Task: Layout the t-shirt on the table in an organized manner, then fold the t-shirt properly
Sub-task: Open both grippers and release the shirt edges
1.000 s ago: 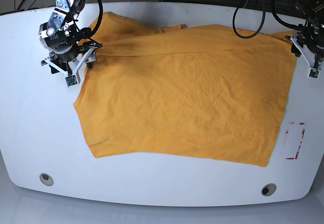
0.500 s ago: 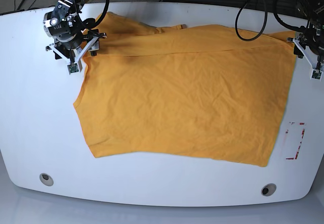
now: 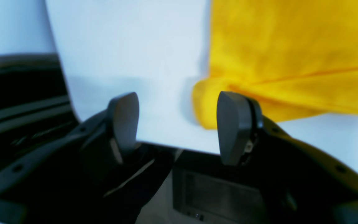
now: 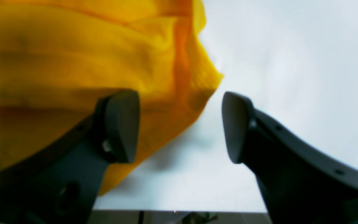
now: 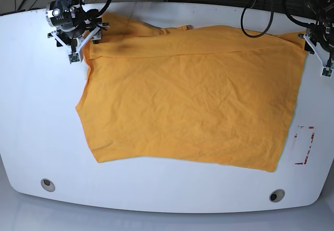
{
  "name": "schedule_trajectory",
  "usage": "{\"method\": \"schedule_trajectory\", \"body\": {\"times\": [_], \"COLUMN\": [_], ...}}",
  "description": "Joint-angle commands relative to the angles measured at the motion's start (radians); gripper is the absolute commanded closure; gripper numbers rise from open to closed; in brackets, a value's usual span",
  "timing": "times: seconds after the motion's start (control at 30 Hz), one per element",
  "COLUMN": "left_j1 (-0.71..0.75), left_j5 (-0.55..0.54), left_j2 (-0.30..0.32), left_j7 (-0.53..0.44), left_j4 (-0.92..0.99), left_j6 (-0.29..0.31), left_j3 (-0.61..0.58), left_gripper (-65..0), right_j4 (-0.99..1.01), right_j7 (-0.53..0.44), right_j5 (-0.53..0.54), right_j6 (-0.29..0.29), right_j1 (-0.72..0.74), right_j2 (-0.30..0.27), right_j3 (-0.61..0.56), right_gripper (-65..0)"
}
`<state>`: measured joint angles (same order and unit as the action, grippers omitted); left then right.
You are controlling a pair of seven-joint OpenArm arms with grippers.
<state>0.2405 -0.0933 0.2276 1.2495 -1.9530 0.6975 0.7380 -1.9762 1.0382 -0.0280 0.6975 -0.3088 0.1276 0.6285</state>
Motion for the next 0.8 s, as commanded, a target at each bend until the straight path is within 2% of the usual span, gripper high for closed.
{"method": "schedule_trajectory", "body": {"times": [0.0, 0.5, 0.77], "left_j1": [-0.003, -0.010, -0.007], "left_j5": [0.007, 0.007, 0.008], "left_j2": [0.017, 0.002, -0.007], "left_j7": [-0.024, -0.046, -0.046], "left_j4": [-0.015, -0.015, 0.000], "left_j6": [0.001, 0.001, 0.001], "left_j3": [0.008, 0.150, 0.199], "left_gripper": [-37.4, -37.4, -37.4], "right_j4": [-0.004, 0.108, 0.120], "right_j7": [-0.016, -0.017, -0.017], "right_j5": [0.006, 0.007, 0.007], "right_j6": [0.001, 0.001, 0.001], "right_j1": [0.003, 0.010, 0.007], "right_j2": [-0.004, -0.004, 0.014], "right_j3": [0.003, 0.003, 0.000], "right_gripper": [-40.1, -40.0, -40.0]}}
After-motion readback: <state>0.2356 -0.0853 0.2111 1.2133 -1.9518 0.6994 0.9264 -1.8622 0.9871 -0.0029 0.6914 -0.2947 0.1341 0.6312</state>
